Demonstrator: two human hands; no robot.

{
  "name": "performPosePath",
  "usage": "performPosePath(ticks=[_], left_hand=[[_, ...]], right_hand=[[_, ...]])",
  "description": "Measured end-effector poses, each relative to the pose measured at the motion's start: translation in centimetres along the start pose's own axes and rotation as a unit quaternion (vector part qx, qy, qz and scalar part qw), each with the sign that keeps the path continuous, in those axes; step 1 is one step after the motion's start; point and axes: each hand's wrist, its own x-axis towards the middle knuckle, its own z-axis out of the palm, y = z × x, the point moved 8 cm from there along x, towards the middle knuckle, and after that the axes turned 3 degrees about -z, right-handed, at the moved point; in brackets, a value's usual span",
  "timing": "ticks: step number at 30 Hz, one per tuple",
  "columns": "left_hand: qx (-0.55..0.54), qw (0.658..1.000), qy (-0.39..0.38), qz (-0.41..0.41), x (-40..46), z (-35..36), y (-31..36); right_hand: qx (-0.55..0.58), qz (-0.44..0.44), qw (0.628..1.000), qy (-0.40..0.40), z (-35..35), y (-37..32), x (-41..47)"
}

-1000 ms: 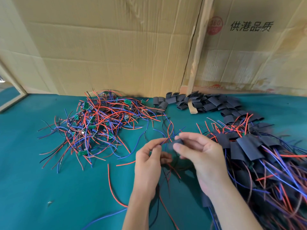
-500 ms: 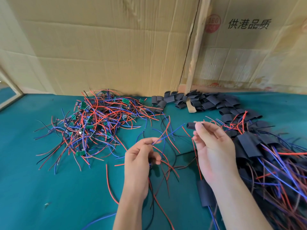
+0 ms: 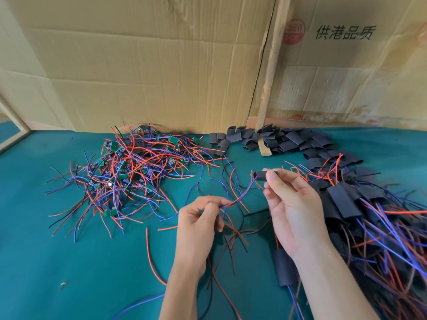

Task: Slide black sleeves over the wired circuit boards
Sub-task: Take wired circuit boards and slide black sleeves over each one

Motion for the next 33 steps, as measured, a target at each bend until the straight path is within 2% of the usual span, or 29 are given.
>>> performPosePath(ticks=[13,19,33], left_hand=[[0.008,1.000,0.007,0.007,0.2,-0.2,-0.1],[0.008,1.000,0.017,0.007,0.2,-0.4,-0.2],[-0.034,0.996,0.065,-0.057,0.3,-1.4,-0.8]], right_hand=[[-0.029,0.012,0.999,-0.005,-0.2,0.1,0.1],[-0.044,0.049,0.997,-0.038,0.2,0.4,-0.1],[-0.012,0.064,0.993,-0.102,0.9,0.4,-0.2]])
